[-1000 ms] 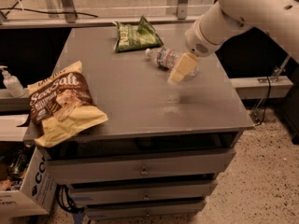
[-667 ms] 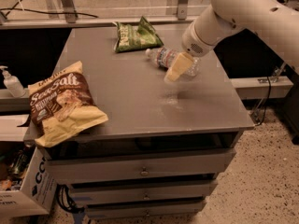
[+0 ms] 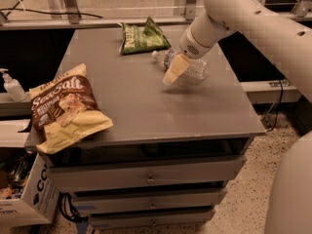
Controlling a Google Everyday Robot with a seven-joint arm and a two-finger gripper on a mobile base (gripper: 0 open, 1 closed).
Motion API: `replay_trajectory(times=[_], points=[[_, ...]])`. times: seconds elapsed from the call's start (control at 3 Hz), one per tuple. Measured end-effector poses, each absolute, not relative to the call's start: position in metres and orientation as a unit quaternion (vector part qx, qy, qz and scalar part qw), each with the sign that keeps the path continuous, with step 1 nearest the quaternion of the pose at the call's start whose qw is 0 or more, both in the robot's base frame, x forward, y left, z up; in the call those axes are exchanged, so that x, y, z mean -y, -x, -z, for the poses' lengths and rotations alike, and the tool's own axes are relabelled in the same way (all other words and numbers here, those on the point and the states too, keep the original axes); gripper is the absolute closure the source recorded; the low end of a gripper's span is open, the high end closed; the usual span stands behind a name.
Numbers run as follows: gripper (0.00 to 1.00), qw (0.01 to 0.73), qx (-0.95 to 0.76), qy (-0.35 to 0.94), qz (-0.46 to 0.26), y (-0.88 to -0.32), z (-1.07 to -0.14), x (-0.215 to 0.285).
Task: Move water bottle near brown chip bag
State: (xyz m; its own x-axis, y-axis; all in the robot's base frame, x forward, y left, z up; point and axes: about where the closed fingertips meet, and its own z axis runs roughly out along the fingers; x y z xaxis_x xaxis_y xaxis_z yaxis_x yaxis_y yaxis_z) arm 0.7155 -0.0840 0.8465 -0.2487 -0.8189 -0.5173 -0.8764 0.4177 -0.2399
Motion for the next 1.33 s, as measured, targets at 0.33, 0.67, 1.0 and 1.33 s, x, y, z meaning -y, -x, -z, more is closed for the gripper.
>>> replay_trajectory(times=[0.33,0.67,1.0,1.33], points=[[0.00,0.288,-0.793,0.533,-0.058,-0.7256,-0.8371,0.0764],[0.18,0.291,-0.791,0.534,-0.065,-0.7291,-0.8332,0.0699],[0.41,0.292,-0.791,0.532,-0.069,-0.7301,-0.8310,0.0689],[0.64,0.296,-0.791,0.531,-0.075,-0.7300,-0.8319,0.0697]])
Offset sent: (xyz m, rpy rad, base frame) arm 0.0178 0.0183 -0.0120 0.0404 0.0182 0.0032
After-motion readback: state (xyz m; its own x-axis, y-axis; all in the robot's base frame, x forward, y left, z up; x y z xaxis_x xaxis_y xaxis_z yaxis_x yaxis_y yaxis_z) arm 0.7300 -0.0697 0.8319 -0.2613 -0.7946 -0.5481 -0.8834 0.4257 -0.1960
